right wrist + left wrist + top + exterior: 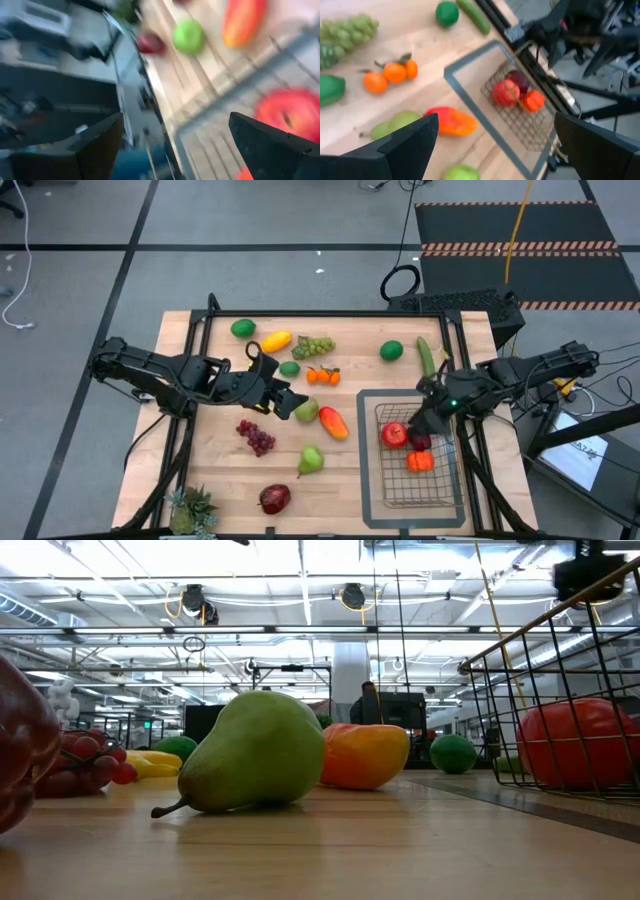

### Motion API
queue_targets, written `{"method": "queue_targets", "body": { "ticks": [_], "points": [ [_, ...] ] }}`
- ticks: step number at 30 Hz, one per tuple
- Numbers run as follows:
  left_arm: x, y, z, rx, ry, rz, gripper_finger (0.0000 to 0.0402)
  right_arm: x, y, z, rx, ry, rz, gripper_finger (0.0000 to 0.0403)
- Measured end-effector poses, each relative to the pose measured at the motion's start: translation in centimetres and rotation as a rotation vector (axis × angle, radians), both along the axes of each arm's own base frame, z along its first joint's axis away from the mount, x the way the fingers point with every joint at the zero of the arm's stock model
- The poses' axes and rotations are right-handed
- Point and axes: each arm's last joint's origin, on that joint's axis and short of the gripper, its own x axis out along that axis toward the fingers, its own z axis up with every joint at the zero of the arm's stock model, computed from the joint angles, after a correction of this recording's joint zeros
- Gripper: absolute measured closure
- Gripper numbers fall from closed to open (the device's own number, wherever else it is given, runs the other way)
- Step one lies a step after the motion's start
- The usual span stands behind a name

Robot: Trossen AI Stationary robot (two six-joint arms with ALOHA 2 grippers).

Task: Build produce basket
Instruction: Put the dark red apple into the wire basket

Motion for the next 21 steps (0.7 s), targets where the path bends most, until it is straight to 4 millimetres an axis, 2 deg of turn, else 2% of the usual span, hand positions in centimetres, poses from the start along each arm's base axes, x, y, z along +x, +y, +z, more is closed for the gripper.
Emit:
{"method": "queue_targets", "body": {
  "ticks": [4,8,21],
  "points": [
    [-0.2,-0.5,-0.3,-0.034,0.039,-0.065,0.0005,0.6,-0.1,0.9,-0.038,-0.123,-0.07,0.0046],
    [-0.3,-1.9,-0.9,-0.044,0.093,-0.143,0.0005,0.9,-0.2,1.3,-0.084,-0.192,-0.123,0.0046],
    [-0.5,-10.4,-5.6,-0.032,0.294,-0.348,0.0005,1.1,-0.3,1.5,-0.121,-0.229,-0.151,0.0046]
  ]
}}
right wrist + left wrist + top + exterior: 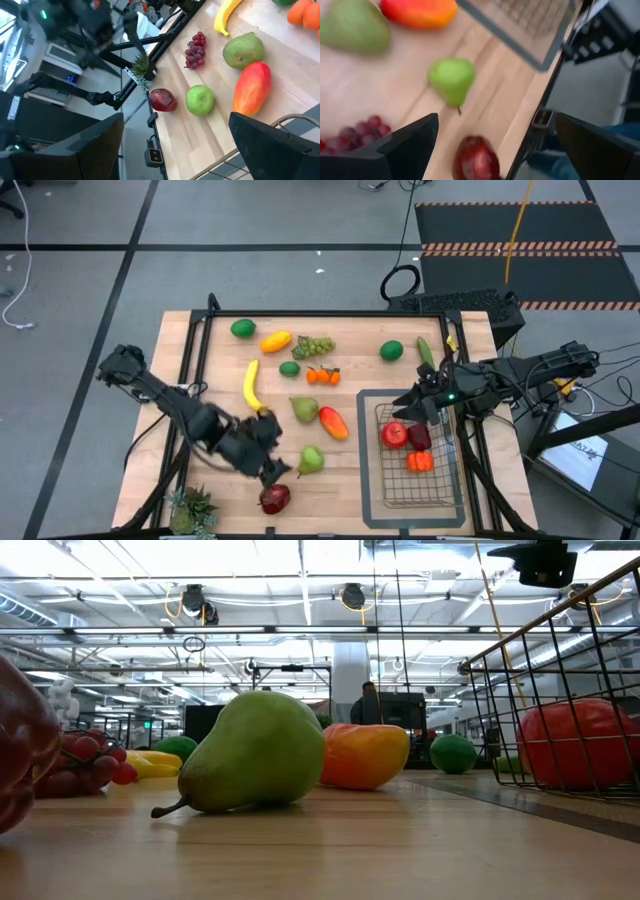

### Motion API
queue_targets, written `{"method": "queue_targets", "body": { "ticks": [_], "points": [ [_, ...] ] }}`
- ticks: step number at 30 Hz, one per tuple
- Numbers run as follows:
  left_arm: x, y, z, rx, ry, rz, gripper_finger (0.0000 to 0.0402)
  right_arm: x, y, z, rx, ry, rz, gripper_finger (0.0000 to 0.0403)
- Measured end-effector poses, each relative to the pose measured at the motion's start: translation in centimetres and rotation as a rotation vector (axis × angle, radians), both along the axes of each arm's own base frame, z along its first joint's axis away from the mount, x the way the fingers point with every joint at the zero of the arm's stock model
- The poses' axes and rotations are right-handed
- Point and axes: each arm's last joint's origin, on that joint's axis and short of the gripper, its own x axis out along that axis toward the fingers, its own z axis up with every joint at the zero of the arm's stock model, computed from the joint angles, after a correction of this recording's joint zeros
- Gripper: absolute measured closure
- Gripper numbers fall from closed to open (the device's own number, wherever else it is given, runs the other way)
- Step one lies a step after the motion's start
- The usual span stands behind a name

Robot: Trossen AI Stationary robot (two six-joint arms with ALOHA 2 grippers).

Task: Build produce basket
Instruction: Put the dark red apple into the wire basket

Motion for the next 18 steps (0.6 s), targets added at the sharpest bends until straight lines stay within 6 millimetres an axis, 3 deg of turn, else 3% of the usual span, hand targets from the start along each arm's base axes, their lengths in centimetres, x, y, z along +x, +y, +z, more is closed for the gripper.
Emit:
{"method": "queue_targets", "body": {
  "ticks": [6,11,18],
  "points": [
    [0.4,-3.3,-3.4,0.002,0.115,-0.041,0.0004,0.1,-0.1,0.3,0.114,-0.013,-0.075,0.0046],
    [0.8,-4.7,-5.5,-0.018,0.207,-0.066,0.0004,0.5,-0.3,1.6,0.215,-0.139,-0.196,0.0046],
    [1.2,-5.5,-7.7,-0.017,0.295,-0.09,0.0002,0.7,-0.5,2.5,0.211,-0.249,-0.277,0.0046]
  ]
}}
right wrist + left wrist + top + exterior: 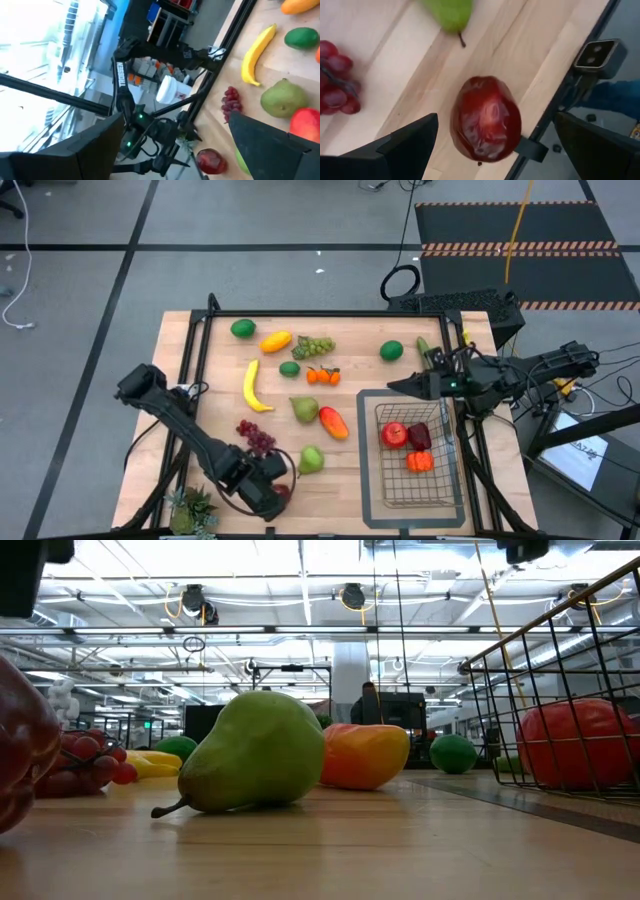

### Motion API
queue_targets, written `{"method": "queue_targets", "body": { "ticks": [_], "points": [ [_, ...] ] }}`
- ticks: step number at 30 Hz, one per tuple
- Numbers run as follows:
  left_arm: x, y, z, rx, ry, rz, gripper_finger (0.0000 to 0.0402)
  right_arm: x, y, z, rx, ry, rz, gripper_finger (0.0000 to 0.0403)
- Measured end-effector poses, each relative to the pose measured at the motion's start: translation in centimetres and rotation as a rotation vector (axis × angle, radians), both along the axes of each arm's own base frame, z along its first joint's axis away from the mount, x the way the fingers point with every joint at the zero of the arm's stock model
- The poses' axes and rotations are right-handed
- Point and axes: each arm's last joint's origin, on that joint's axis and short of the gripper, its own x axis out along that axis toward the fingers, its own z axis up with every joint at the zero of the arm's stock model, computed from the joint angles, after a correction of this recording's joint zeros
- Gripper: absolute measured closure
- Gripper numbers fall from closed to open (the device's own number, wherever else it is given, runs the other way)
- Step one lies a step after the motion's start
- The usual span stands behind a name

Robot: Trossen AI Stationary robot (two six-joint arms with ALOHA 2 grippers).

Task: Build produce basket
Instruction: Put the dark red apple into the wire basket

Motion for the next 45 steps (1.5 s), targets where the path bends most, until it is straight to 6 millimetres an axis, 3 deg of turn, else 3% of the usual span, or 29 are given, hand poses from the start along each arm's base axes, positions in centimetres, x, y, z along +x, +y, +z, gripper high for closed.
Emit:
{"method": "queue_targets", "body": {
  "ticks": [10,18,26,32,45],
  "points": [
    [-0.9,-2.1,-0.7,-0.001,-0.018,-0.055,0.0002,1.1,0.3,-0.7,-0.009,0.045,-0.002,0.0046],
    [-1.4,-1.7,-0.9,0.109,-0.014,-0.058,0.0002,1.5,0.7,-1.0,-0.015,0.061,0.021,0.0046],
    [-1.7,-2.0,-1.0,0.141,-0.026,-0.121,0.0002,1.0,1.5,-0.8,-0.029,0.051,0.157,0.0046],
    [-1.5,-2.3,-1.0,0.143,-0.062,-0.161,0.0002,0.6,1.4,-0.6,-0.036,0.033,0.166,0.0046],
    [-0.7,-3.8,-4.0,0.179,-0.035,-0.286,0.0002,0.1,1.3,-0.1,-0.052,0.006,0.192,0.0046]
  ]
}}
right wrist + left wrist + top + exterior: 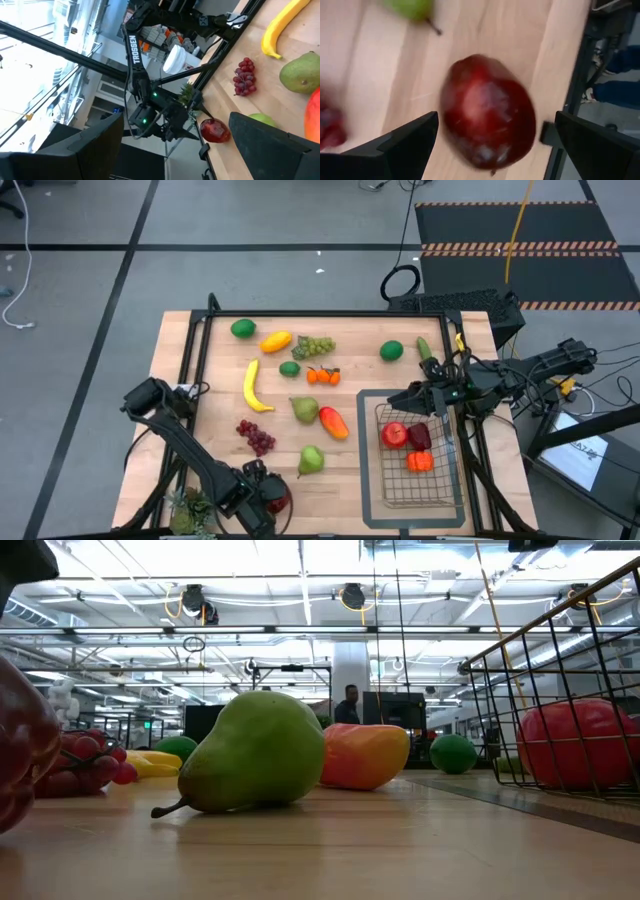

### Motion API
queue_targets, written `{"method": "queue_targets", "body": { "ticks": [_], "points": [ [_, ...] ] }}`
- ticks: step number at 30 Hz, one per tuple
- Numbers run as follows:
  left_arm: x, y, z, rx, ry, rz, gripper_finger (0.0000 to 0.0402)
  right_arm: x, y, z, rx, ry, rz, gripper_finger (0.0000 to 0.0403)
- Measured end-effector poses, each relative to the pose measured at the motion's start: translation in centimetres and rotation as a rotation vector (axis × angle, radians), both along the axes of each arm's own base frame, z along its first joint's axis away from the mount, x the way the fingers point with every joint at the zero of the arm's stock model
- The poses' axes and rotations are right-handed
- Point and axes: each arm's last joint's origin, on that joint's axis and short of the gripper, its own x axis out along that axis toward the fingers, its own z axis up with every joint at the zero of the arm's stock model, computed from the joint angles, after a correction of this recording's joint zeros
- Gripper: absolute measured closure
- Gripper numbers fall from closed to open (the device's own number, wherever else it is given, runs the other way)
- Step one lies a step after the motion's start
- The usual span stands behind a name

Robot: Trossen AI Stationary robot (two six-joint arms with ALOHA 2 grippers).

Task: Build produce basket
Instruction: Put the dark red apple into the wire basket

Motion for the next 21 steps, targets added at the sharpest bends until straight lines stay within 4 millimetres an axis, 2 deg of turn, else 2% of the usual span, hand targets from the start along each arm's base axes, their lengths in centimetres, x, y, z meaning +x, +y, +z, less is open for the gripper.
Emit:
{"method": "queue_targets", "body": {
  "ticks": [7,12,18,21],
  "points": [
    [0.4,-0.5,-1.9,-0.006,0.045,0.031,0.0003,0.0,0.0,0.0,0.001,0.0,0.0,0.0046],
    [0.7,-0.7,-2.1,-0.027,0.034,0.05,0.0006,0.0,0.0,0.0,0.0,0.0,-0.002,0.0046],
    [1.2,-0.2,-2.1,-0.015,0.029,0.027,0.0054,0.0,0.0,0.0,0.011,0.002,-0.005,0.0046],
    [1.5,0.2,-2.0,-0.013,0.025,0.025,0.0065,0.0,0.0,0.0,0.02,0.003,-0.007,0.0046]
  ]
}}
